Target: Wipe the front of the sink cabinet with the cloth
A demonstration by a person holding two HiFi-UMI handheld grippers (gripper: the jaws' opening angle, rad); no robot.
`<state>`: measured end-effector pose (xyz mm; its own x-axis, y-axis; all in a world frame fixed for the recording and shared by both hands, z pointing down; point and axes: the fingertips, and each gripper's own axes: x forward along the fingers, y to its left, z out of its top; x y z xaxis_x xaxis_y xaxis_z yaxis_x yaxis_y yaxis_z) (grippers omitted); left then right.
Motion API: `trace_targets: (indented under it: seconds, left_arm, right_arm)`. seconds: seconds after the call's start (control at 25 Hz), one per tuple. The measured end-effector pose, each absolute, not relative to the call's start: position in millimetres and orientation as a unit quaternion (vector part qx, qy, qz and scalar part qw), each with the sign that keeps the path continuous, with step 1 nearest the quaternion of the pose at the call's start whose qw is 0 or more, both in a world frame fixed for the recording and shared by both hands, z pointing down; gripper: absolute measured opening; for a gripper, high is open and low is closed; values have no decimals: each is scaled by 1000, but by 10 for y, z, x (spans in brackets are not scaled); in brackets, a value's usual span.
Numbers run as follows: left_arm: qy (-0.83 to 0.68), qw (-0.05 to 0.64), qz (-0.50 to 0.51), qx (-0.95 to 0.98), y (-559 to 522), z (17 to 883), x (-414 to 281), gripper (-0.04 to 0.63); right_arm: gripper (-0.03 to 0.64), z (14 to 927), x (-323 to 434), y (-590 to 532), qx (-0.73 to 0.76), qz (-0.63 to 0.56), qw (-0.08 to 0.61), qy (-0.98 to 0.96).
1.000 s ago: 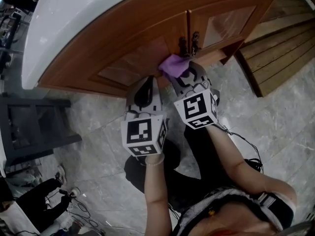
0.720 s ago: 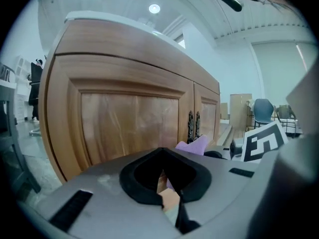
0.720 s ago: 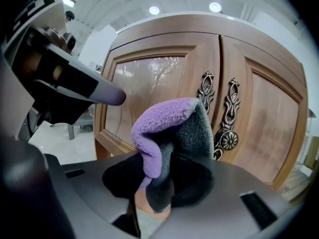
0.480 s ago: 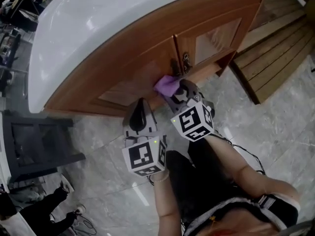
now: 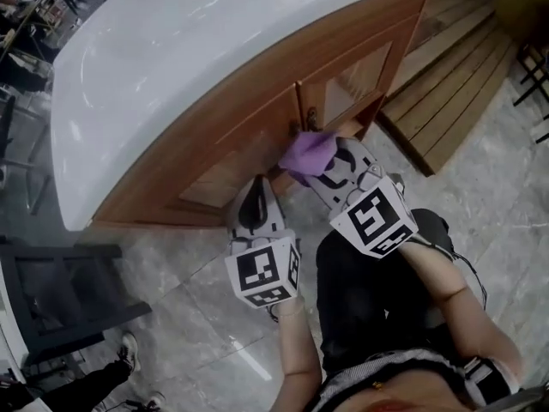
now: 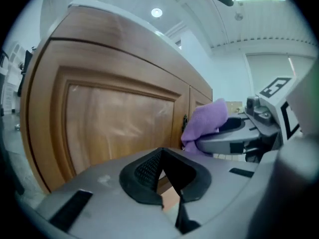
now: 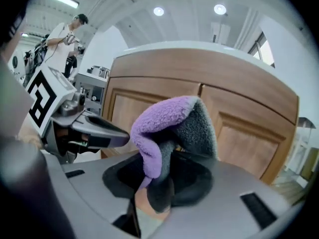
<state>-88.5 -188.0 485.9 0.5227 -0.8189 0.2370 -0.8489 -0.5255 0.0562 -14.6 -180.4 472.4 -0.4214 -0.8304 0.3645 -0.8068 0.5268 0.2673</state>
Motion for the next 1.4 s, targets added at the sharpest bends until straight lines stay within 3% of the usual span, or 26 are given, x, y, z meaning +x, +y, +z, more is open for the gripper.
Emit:
trace_targets:
  seconds: [0.2, 0.64, 0.96, 1.4]
  left_arm:
    - [-471, 57, 88, 876, -1941, 4685, -526, 0]
    - [-472, 17, 87, 877, -1963, 4301, -198, 0]
    - [-471, 24, 90, 877, -1908, 4252, -131, 0]
    - [-458, 21, 90, 884, -1940, 4346, 145, 0]
  right_arm:
    - [175, 4447, 185, -1922, 506, -21, 196, -840]
    - [175, 3862, 521, -2111, 533, -73, 200, -819]
    - [176, 3893, 490, -2152, 524, -89, 214, -819]
    - [176, 3873, 558, -2170, 507, -99, 183, -836]
